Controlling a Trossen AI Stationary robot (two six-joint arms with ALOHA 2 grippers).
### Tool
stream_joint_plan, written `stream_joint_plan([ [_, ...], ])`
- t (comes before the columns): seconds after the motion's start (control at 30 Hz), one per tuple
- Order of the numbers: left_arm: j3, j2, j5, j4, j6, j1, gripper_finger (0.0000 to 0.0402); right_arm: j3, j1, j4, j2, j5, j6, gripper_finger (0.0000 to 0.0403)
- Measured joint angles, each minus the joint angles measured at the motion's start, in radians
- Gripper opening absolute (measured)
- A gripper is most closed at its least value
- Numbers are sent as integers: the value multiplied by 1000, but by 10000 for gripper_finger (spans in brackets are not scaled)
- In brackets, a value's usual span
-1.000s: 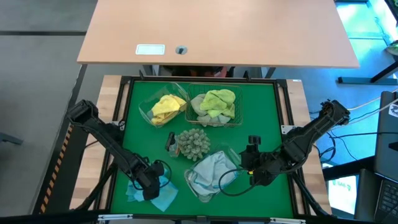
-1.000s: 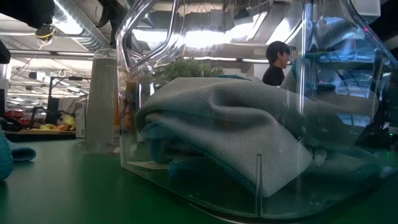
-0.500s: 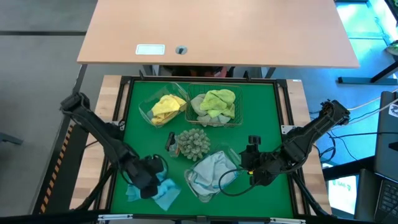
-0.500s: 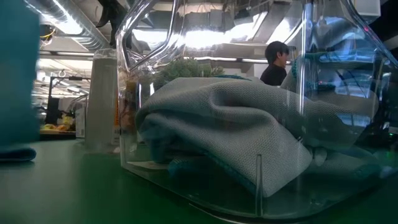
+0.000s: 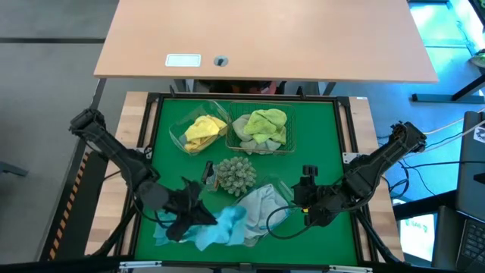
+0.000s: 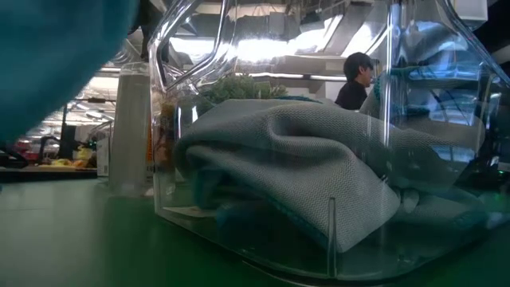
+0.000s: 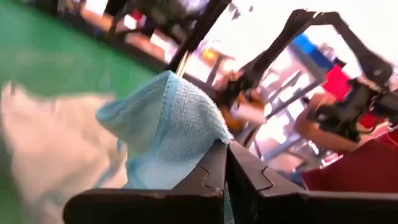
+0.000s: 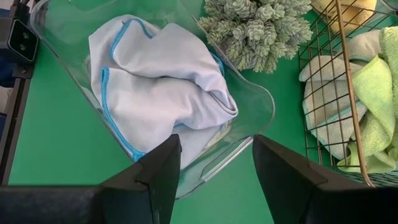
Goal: Sort microfiber towel by color & place in baskets
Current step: Put the right blue microfiber towel into the bottom transparent bin
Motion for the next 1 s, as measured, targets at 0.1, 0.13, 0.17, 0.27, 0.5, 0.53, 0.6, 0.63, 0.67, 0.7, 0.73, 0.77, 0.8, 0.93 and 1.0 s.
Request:
stream_joint_plan([
  [0.1, 0, 3, -1, 96, 91, 30, 0, 0, 0, 0, 0, 0, 0, 198],
  [0.13, 0, 3, -2, 136, 121, 42, 0, 0, 0, 0, 0, 0, 0, 198],
  [0.17, 0, 2, -2, 172, 149, 53, 0, 0, 0, 0, 0, 1, 0, 198],
  [0.27, 0, 2, 10, 262, 224, 84, 0, 0, 0, 0, 0, 1, 0, 198],
  [0.5, 0, 4, 12, 347, 294, 149, 0, 0, 0, 0, 0, 1, 0, 198],
  [0.53, 0, 8, 12, 360, 294, 159, 0, 0, 0, 0, 0, 1, 0, 198],
  [0.6, 0, 22, 14, 377, 298, 177, 0, 0, 0, 0, 0, 1, 0, 198],
  [0.63, 0, 32, 14, 389, 304, 183, 0, 0, 0, 0, 0, 1, 0, 198],
  [0.67, 0, 45, 14, 400, 316, 191, 0, 0, 0, 0, 0, 1, 0, 198],
  [0.7, 0, 59, 14, 413, 325, 199, 0, 0, 0, 0, 0, 1, 0, 198],
  [0.73, 0, 71, 15, 429, 335, 206, 0, 0, 0, 0, 0, 1, 0, 198],
  [0.77, 0, 85, 15, 443, 346, 211, 0, 0, 0, 0, 0, 1, 0, 198],
  [0.8, 0, 99, 15, 460, 355, 217, 0, 0, 0, 0, 0, 1, 0, 198],
  [0.93, 0, 161, 16, 544, 384, 231, 0, 0, 0, 0, 0, 1, 0, 198],
  [1.0, 0, 191, 32, 586, 398, 235, 0, 0, 0, 0, 0, 1, 0, 198],
])
